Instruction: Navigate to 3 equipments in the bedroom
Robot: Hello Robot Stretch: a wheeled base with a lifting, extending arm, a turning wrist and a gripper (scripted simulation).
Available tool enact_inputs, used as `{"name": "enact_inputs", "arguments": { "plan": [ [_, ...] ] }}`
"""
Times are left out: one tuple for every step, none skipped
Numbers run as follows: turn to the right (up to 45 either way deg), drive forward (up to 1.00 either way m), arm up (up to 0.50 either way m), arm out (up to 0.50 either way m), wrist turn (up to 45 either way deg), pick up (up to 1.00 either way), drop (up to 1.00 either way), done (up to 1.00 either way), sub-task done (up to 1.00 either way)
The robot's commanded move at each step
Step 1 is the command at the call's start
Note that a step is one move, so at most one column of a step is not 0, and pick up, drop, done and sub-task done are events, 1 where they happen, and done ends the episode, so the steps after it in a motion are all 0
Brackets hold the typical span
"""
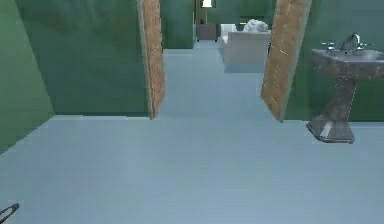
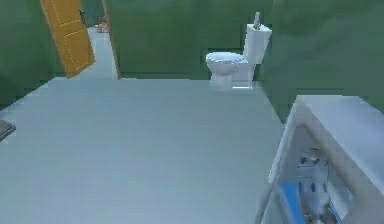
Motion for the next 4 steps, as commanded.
{"name": "enact_inputs", "arguments": {
  "plan": [
    [0.0,1.0,0.0,0.0,0.0,0.0,0.0,0.0,0.0],
    [0.0,1.0,0.0,0.0,0.0,0.0,0.0,0.0,0.0],
    [0.0,1.0,0.0,0.0,0.0,0.0,0.0,0.0,0.0],
    [3.0,0.0,0.0,0.0,0.0,0.0,0.0,0.0,0.0]
  ]
}}
